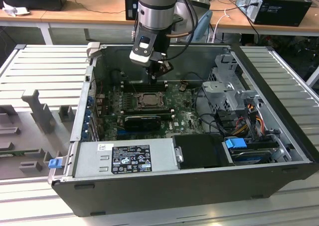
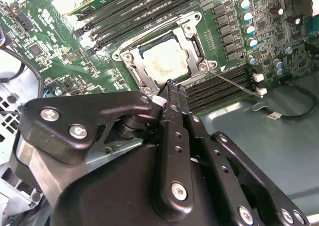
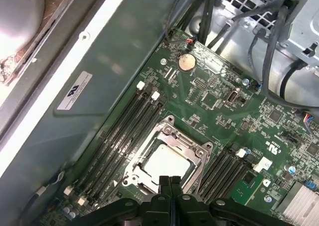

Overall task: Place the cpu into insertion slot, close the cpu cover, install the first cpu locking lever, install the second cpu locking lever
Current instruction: 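Install the first cpu locking lever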

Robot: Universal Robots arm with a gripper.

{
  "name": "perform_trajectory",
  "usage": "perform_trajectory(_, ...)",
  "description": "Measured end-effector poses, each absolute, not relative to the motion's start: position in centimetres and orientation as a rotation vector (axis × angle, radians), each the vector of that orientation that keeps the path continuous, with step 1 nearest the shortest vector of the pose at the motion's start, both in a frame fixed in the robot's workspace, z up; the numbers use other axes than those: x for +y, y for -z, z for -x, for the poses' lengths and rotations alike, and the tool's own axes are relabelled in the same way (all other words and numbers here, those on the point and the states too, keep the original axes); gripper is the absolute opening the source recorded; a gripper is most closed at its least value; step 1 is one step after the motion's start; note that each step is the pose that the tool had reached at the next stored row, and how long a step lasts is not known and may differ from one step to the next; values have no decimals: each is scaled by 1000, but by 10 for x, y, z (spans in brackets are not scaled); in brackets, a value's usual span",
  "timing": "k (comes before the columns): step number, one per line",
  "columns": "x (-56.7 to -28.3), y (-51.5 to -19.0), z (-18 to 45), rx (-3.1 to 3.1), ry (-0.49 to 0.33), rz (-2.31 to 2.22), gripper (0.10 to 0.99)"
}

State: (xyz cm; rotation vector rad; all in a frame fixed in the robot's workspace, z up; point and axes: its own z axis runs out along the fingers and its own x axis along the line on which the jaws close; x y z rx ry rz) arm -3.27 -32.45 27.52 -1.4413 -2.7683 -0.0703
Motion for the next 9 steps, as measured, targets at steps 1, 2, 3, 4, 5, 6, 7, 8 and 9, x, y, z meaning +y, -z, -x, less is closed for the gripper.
perform_trajectory(1,-324,-275,33,-2779,69,1421,106)
perform_trajectory(2,-324,-275,33,-2789,69,1401,106)
perform_trajectory(3,-324,-275,33,-2797,68,1383,106)
perform_trajectory(4,-324,-275,33,-2805,68,1368,106)
perform_trajectory(5,-324,-275,33,-2812,68,1351,106)
perform_trajectory(6,-324,-275,33,-2819,68,1337,106)
perform_trajectory(7,-324,-275,33,-2824,67,1326,106)
perform_trajectory(8,-324,-275,33,-2833,67,1307,106)
perform_trajectory(9,-324,-275,33,-2837,67,1297,106)
